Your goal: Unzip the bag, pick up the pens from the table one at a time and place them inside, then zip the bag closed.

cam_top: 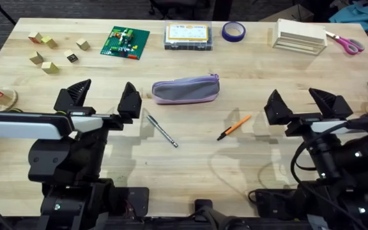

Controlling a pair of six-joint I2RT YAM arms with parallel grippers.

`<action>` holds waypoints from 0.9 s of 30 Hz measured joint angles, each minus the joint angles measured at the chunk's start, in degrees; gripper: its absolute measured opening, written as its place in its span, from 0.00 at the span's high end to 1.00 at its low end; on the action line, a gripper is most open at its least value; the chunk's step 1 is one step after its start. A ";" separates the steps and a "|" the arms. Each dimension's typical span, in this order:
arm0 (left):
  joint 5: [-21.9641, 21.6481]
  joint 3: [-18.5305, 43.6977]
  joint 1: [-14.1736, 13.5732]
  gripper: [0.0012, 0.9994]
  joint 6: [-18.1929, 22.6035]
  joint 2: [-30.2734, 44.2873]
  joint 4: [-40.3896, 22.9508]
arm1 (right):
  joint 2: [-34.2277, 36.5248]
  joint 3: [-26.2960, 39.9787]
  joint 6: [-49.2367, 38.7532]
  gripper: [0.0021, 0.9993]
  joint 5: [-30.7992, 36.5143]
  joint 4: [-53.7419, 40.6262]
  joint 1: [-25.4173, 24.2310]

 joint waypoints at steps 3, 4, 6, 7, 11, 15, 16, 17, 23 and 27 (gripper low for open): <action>-0.02 0.00 0.00 0.01 0.02 -0.01 0.00 | 0.00 0.02 0.00 0.00 0.00 -0.34 0.00; -0.02 0.00 0.00 0.01 0.02 0.00 0.00 | 0.00 0.04 0.00 0.00 0.00 -0.52 0.00; -0.01 0.00 0.00 0.01 0.02 0.00 0.00 | 0.00 0.09 0.00 0.00 0.02 -0.79 0.00; -0.01 0.00 0.00 0.01 0.02 0.00 0.00 | 0.00 0.11 0.00 0.00 0.02 -0.90 0.00; -0.04 0.00 0.00 0.01 0.02 0.00 -0.02 | 0.00 0.13 -0.04 0.00 0.13 -0.90 0.00; -0.26 0.00 0.02 0.01 0.02 -0.02 0.00 | 0.00 0.13 -0.22 0.00 0.33 -0.74 0.00; -0.28 0.00 0.00 0.01 0.02 -0.01 -0.01 | 0.00 0.13 -0.25 0.00 0.45 -0.72 0.00; -0.28 0.00 0.00 0.01 0.02 -0.02 0.00 | 0.00 0.13 -0.26 0.00 0.44 -0.72 0.00; -0.42 0.45 0.00 0.01 0.02 0.00 -1.86 | 0.00 0.81 -0.24 0.00 -0.87 -1.80 0.00; -0.42 4.19 0.00 0.01 0.04 1.18 -6.53 | 0.00 4.00 -0.23 0.00 -2.02 -8.60 0.00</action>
